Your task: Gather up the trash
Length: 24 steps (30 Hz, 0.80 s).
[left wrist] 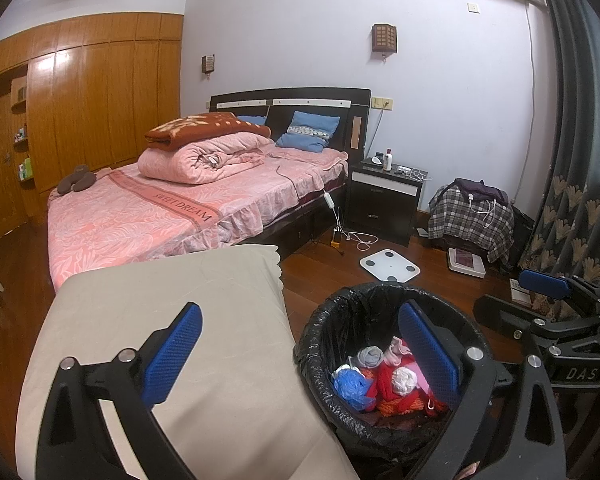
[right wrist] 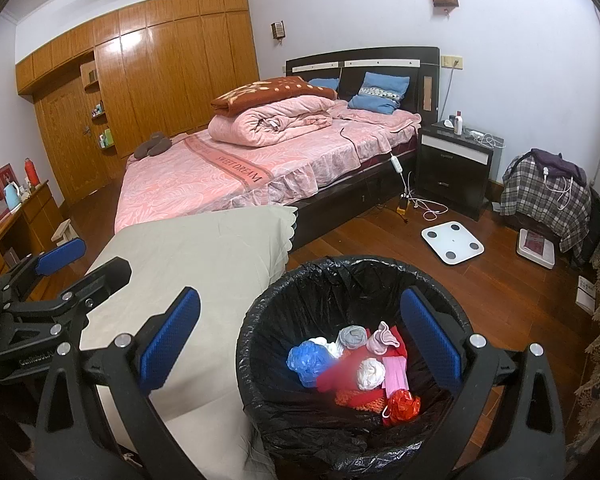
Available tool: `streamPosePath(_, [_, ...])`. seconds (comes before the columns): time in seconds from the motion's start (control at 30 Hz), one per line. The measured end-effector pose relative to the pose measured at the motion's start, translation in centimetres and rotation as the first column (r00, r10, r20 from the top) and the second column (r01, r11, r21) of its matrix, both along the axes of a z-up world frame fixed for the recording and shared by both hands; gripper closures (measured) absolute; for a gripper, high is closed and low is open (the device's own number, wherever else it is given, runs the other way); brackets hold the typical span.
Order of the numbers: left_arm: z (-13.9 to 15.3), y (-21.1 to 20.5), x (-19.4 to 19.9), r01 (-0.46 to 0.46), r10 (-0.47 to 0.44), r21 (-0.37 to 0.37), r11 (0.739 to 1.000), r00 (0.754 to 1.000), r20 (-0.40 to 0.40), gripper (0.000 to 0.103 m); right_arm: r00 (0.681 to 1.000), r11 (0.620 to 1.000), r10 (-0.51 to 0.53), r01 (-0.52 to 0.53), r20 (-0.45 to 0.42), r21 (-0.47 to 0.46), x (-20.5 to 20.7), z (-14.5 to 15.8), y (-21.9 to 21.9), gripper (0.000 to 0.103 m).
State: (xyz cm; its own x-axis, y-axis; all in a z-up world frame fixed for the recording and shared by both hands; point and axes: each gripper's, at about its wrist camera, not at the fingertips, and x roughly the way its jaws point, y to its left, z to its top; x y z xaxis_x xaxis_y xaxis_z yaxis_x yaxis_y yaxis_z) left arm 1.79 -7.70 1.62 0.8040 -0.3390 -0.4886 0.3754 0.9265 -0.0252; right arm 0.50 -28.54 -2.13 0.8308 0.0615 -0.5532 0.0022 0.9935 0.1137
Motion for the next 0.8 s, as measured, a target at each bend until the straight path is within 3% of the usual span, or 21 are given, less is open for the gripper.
streamPosePath(0.8, [-0.19,0.11,-0.01,-0.001,0.001,-0.002,1.000,1.000,-0.007,0.006,1.000,1.000,0.000,0.000,-0.004,0.001,0.12,-0.09,0.13,0.005])
